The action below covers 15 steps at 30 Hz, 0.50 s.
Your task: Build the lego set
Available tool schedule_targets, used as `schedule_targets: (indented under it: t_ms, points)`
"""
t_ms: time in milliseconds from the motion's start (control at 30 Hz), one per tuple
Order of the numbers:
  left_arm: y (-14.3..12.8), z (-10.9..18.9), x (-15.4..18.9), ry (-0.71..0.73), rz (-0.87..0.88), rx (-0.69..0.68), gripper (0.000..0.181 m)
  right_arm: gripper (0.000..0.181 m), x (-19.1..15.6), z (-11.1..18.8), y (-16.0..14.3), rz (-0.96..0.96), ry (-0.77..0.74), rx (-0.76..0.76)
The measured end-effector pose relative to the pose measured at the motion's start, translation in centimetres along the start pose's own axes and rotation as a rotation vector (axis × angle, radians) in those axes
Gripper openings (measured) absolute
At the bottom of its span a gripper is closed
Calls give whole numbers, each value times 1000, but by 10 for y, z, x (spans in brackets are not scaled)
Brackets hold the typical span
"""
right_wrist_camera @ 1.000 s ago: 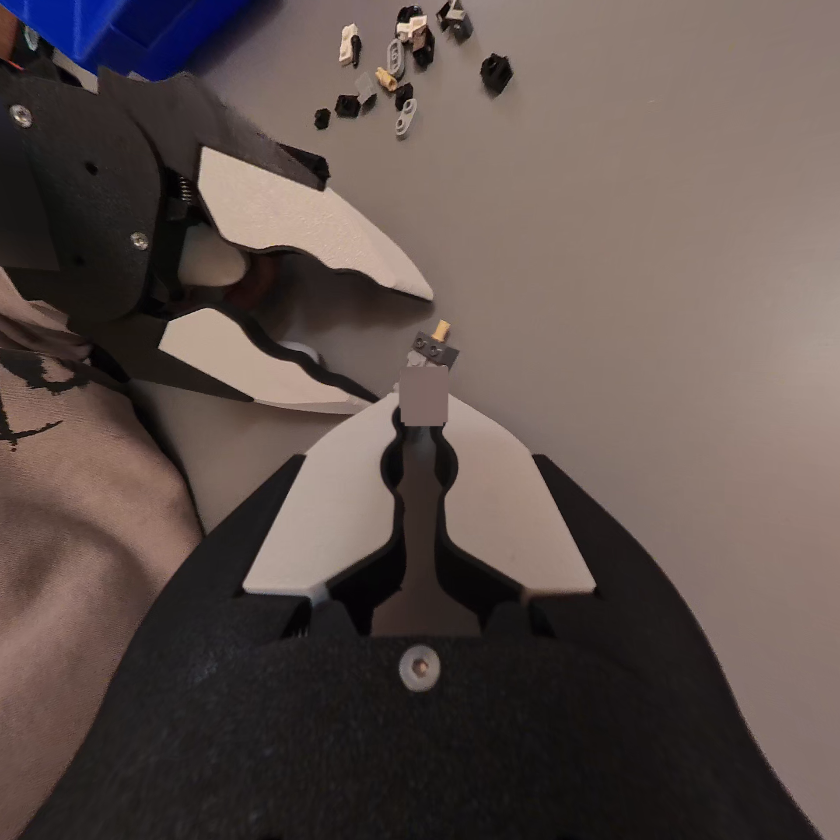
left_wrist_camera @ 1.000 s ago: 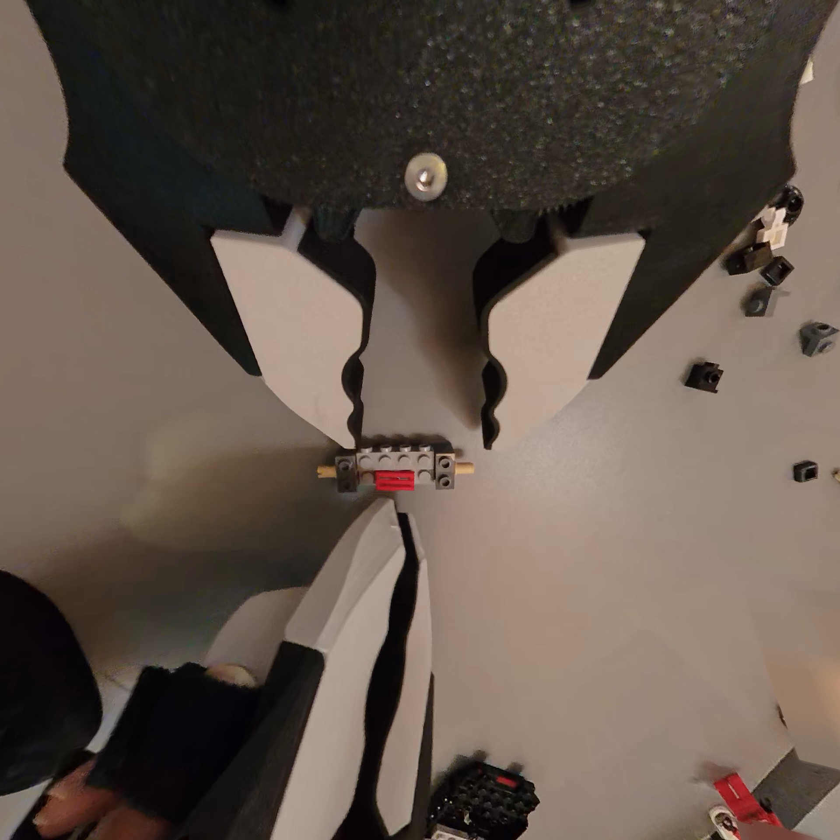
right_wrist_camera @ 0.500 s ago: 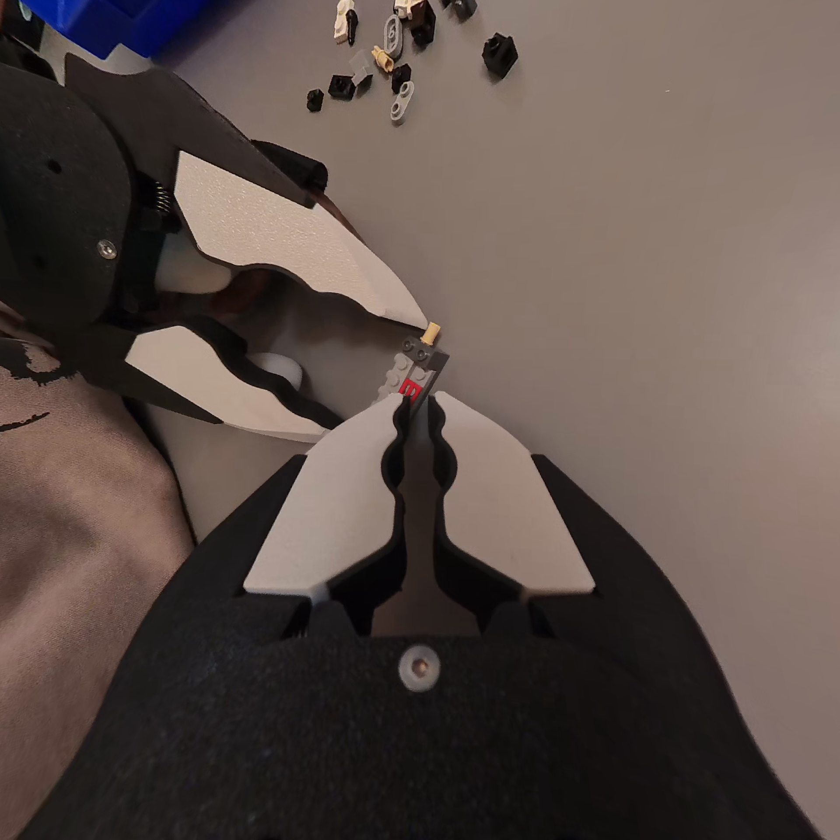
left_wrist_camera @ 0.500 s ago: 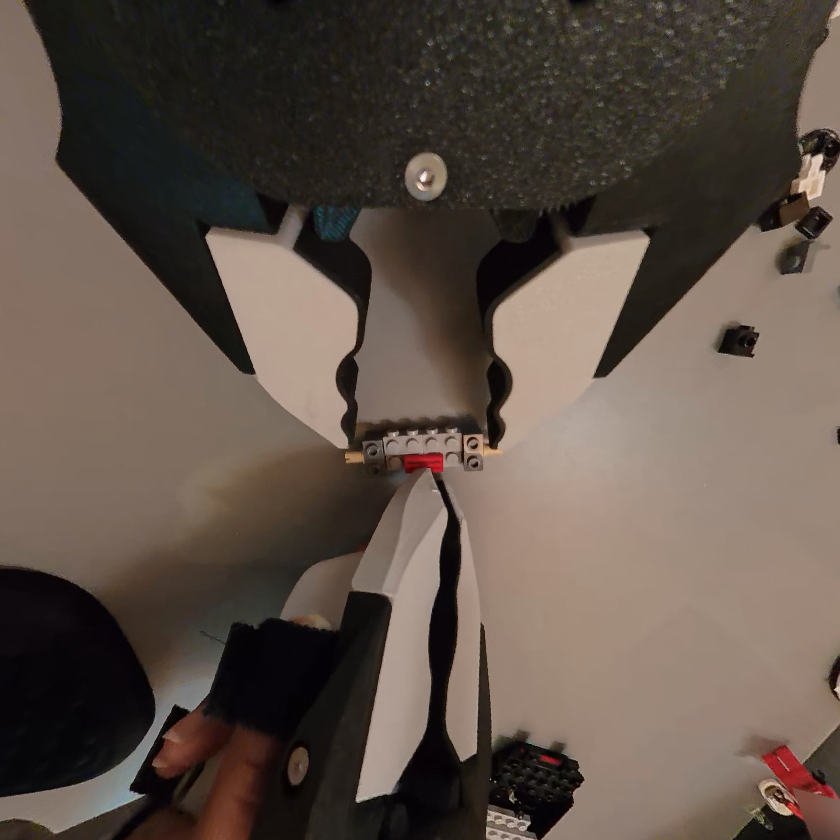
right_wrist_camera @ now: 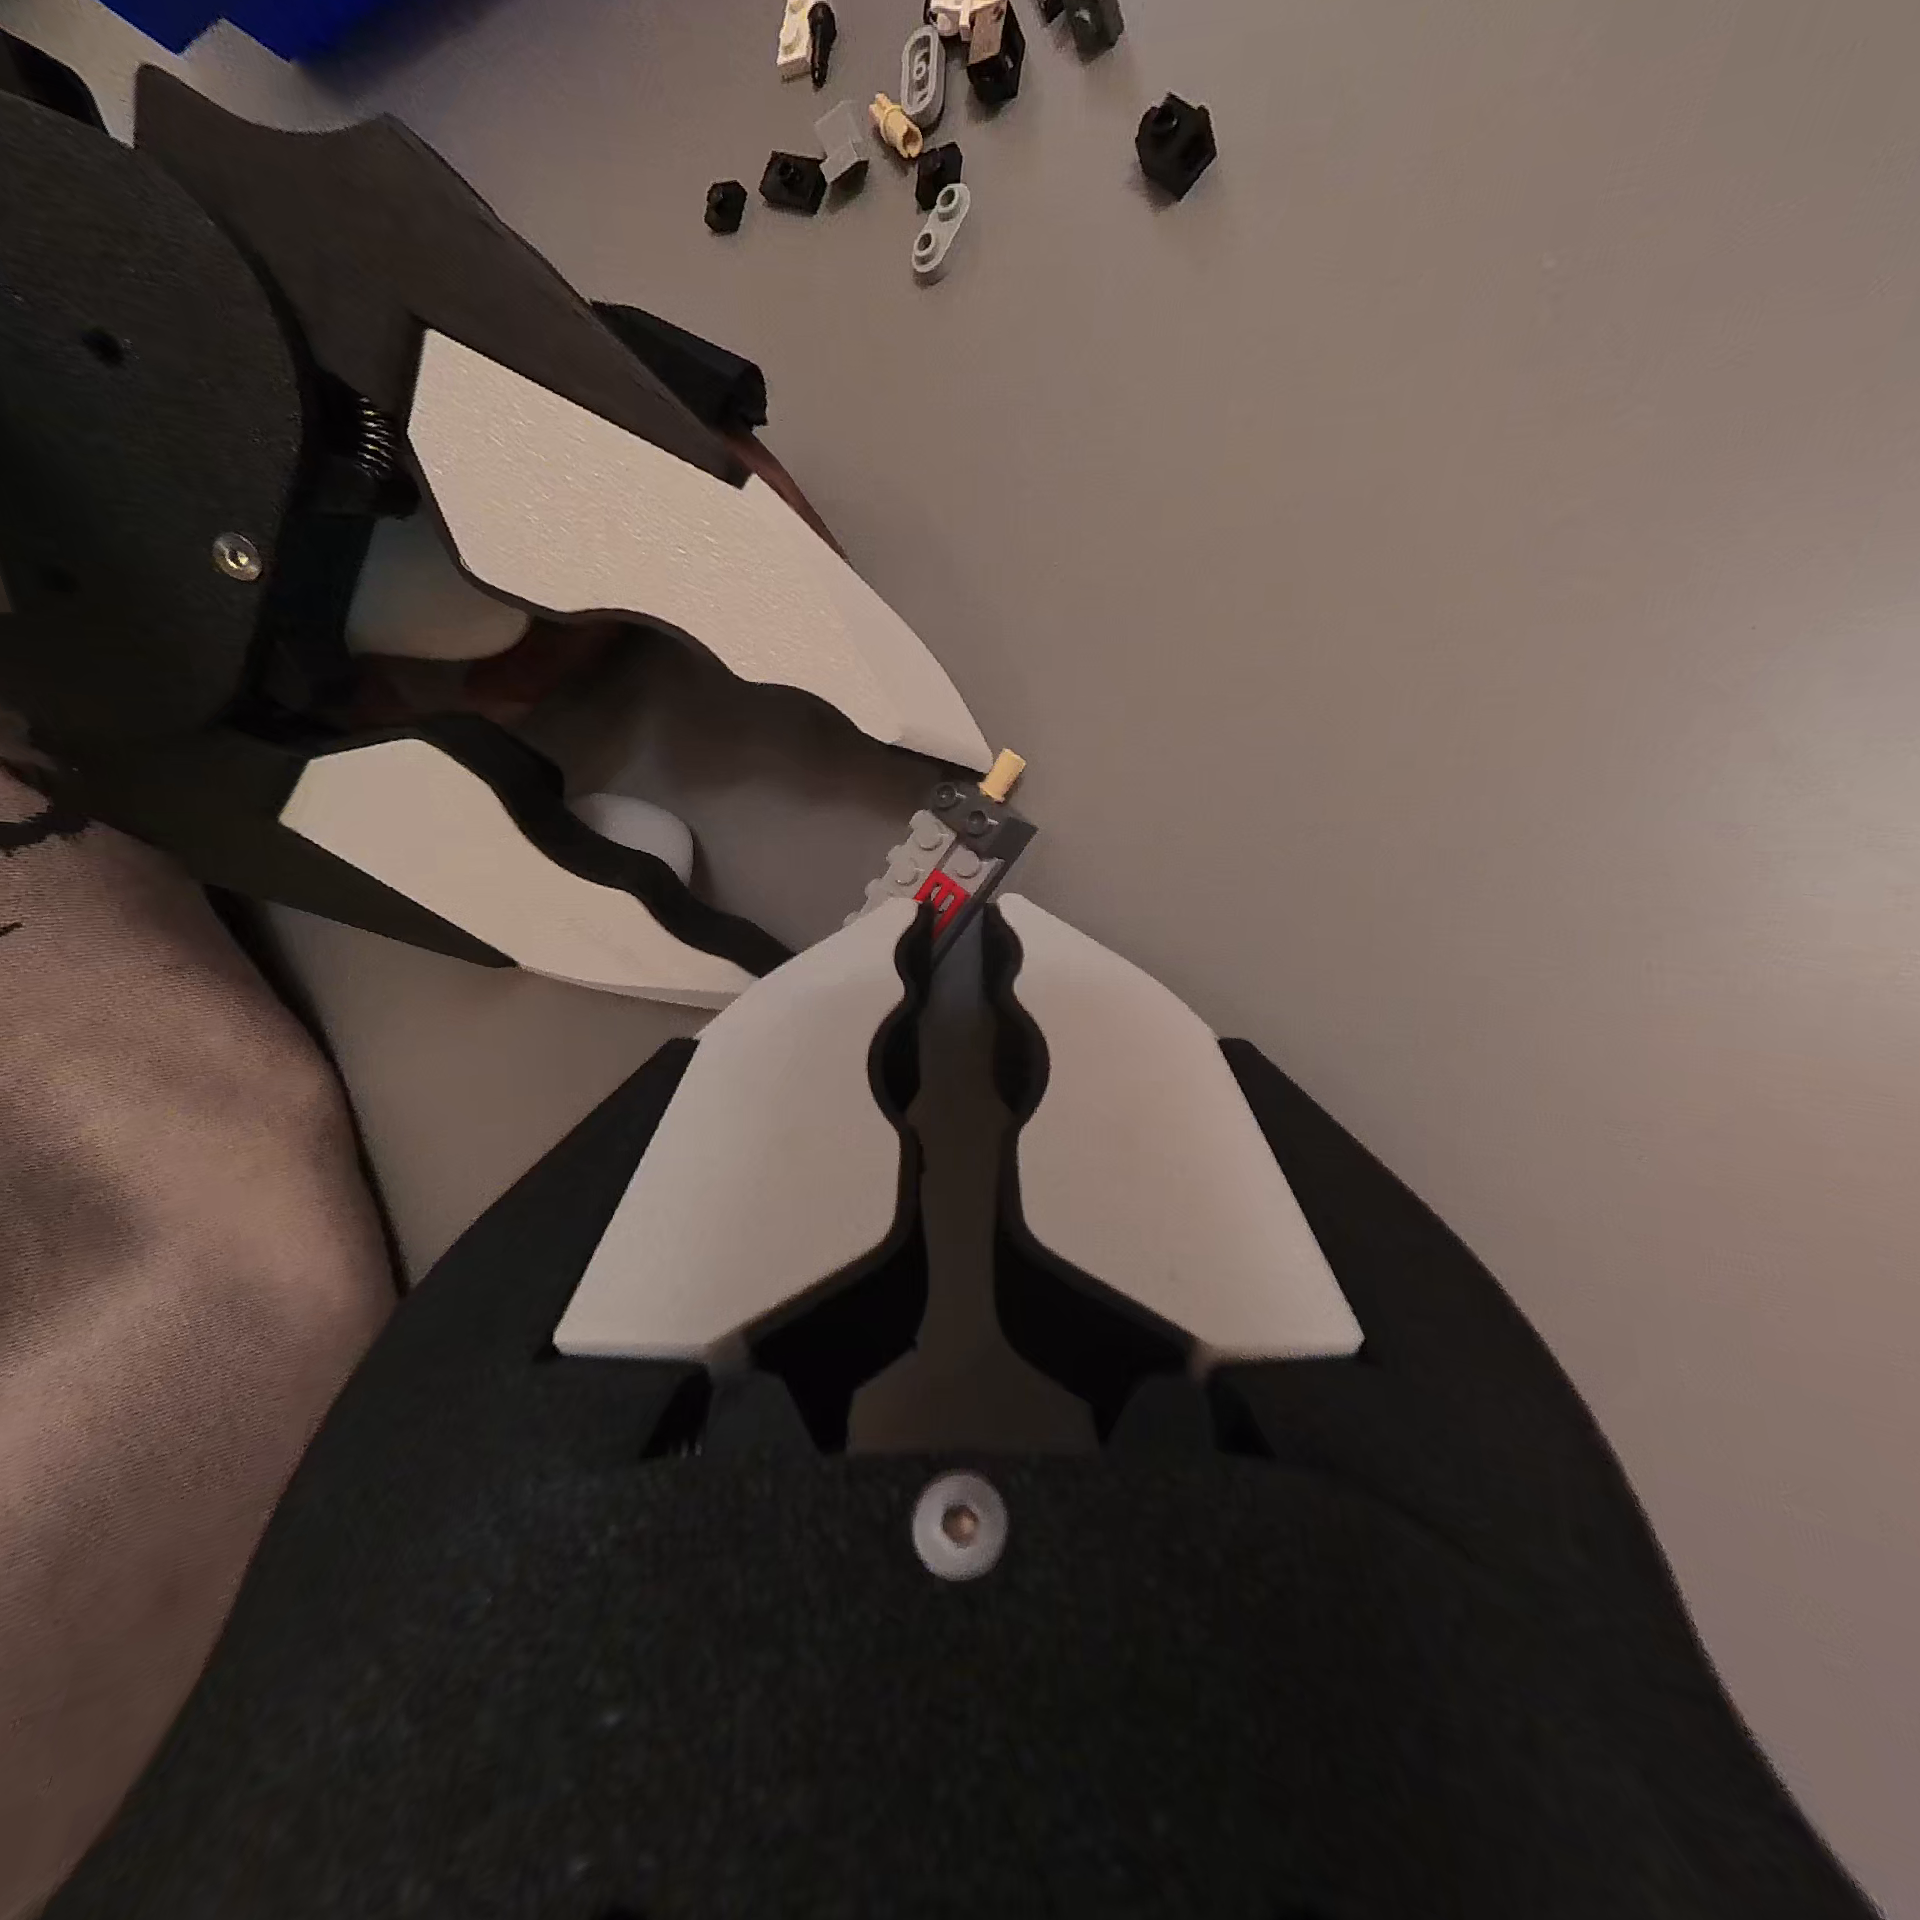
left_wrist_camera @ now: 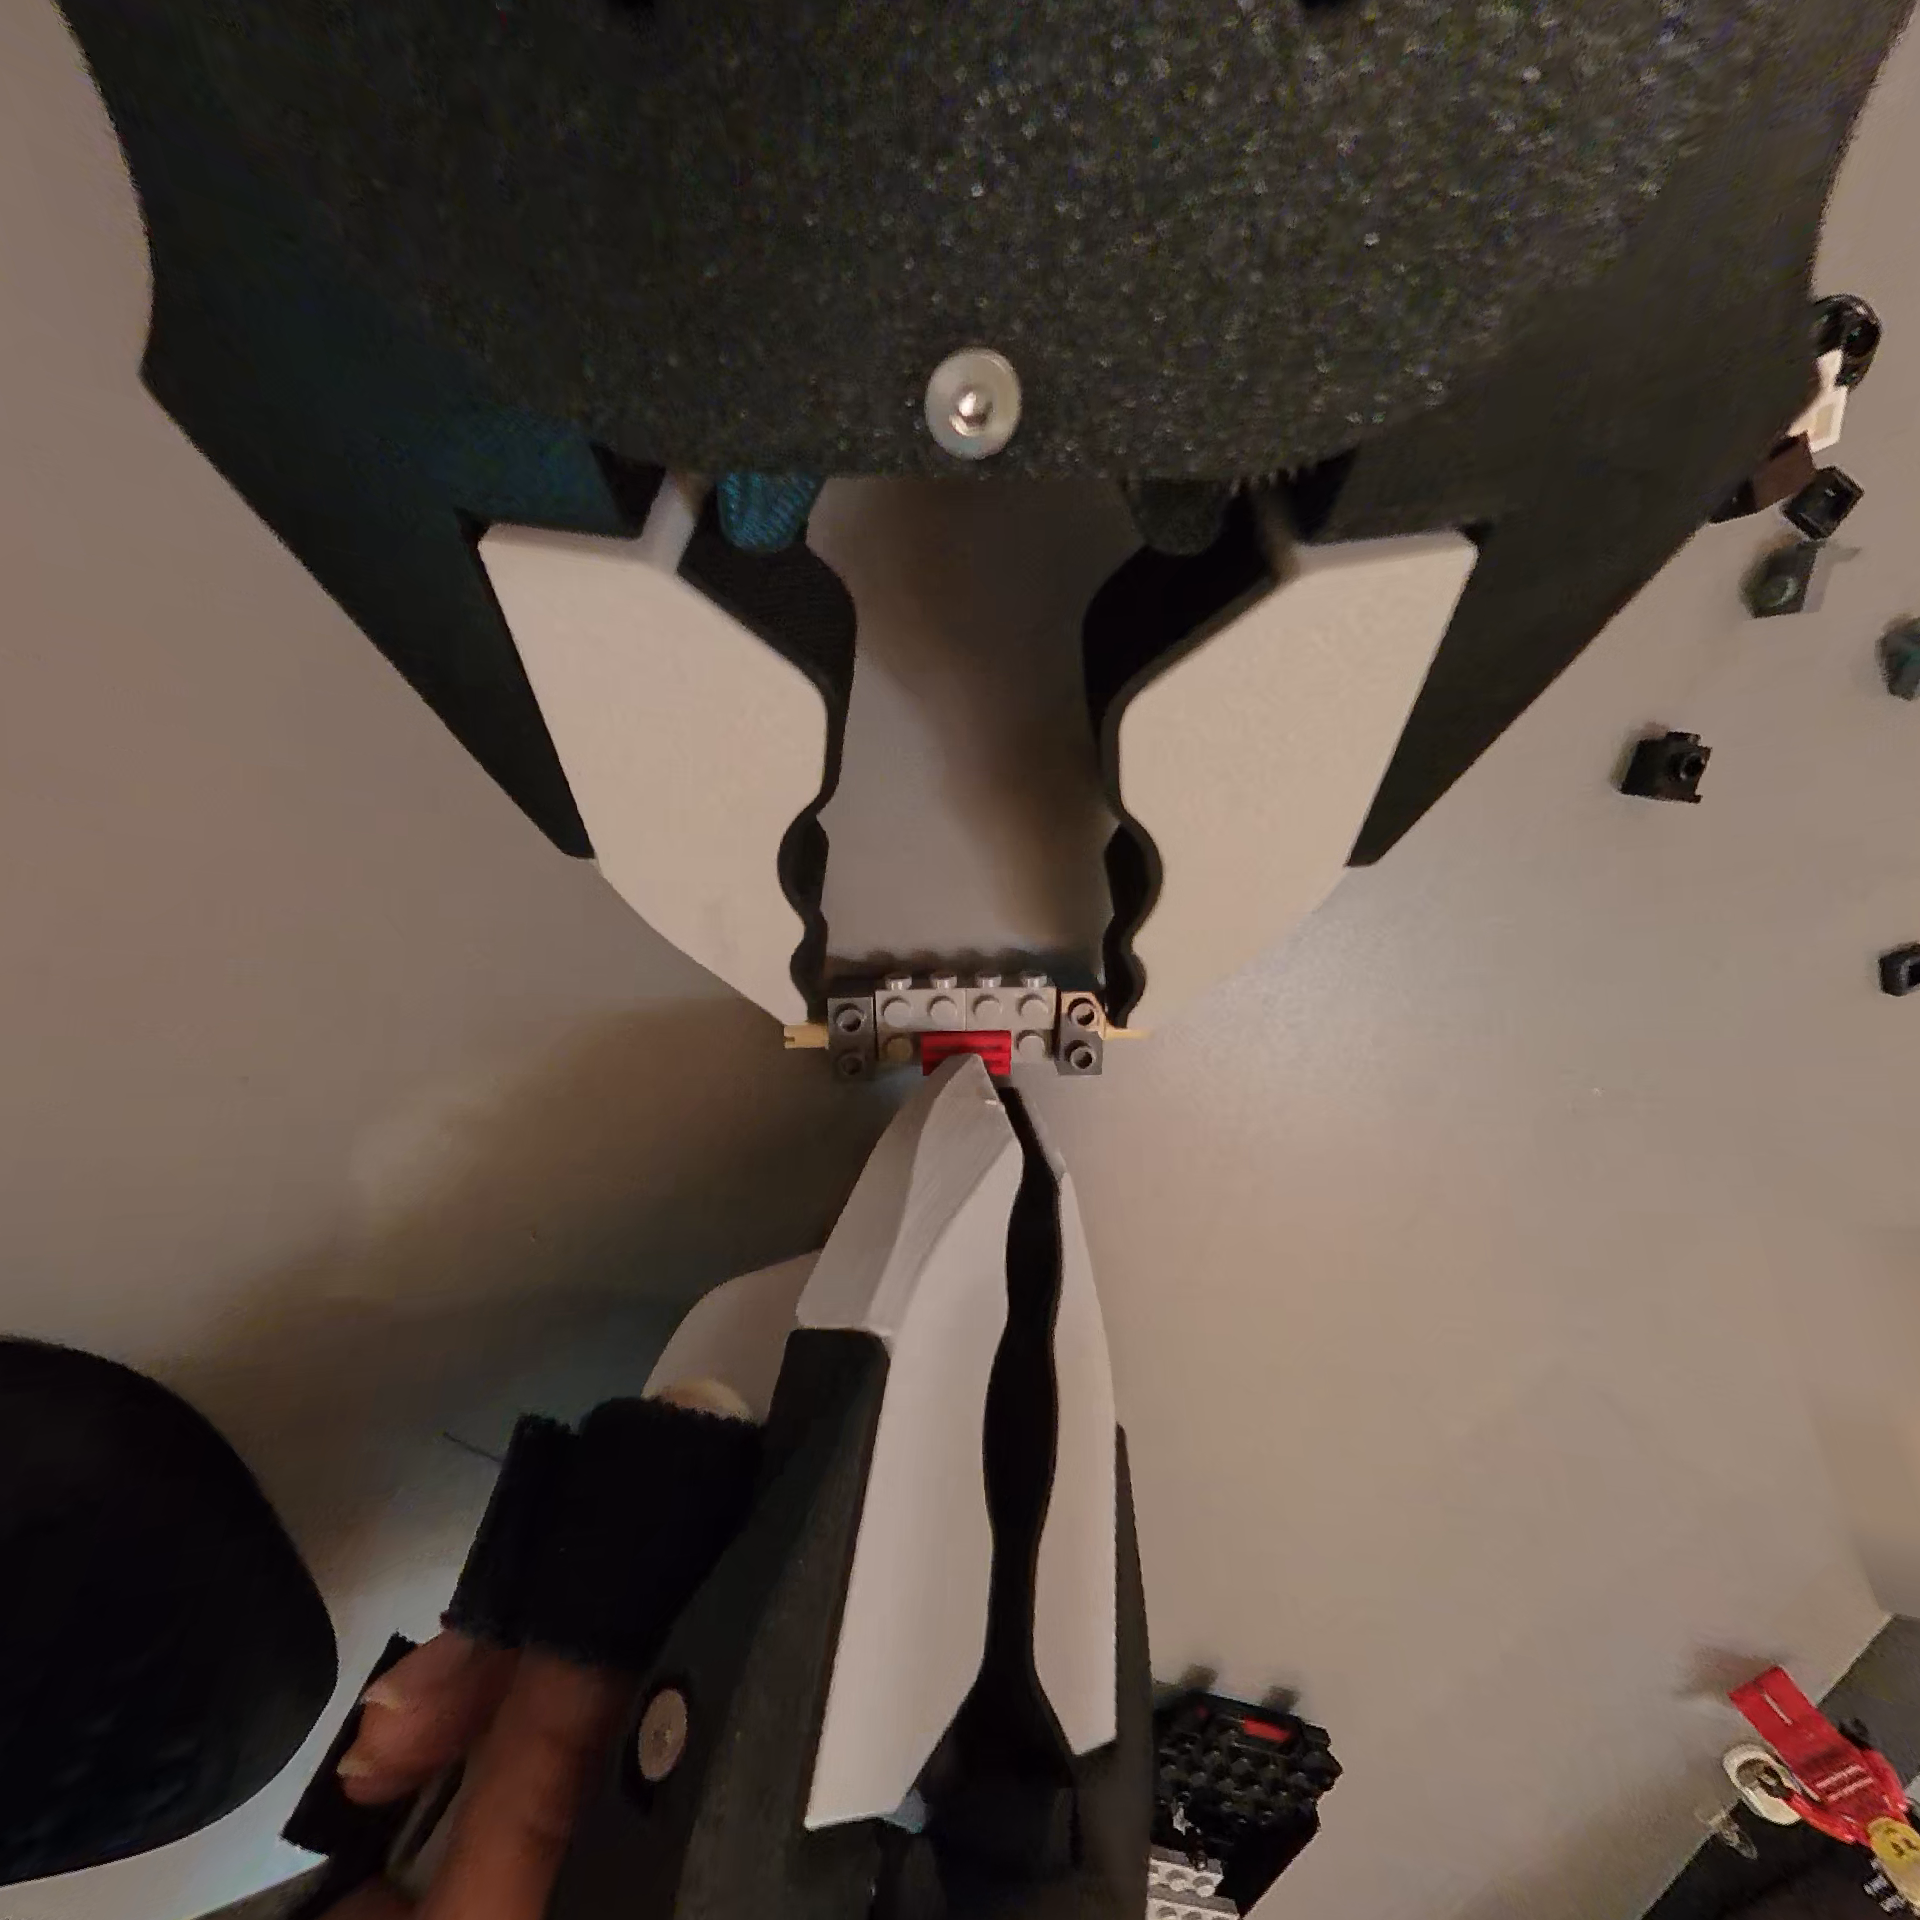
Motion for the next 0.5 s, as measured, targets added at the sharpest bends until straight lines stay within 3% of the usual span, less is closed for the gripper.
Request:
schedule_targets:
  t_ms: [500]
  points:
    - [0,0,1,5,-18,2,50,11,-6,-2,2,59,-47,-28]
Point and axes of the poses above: each gripper's, where its closed fingertips meet, z back along the fingers, y out of its top, x = y × z across the jaws, the point moved 8 cm from there along z, back along the fingers, and after that the axes turned 7 degrees about y, right-handed, at the moved point
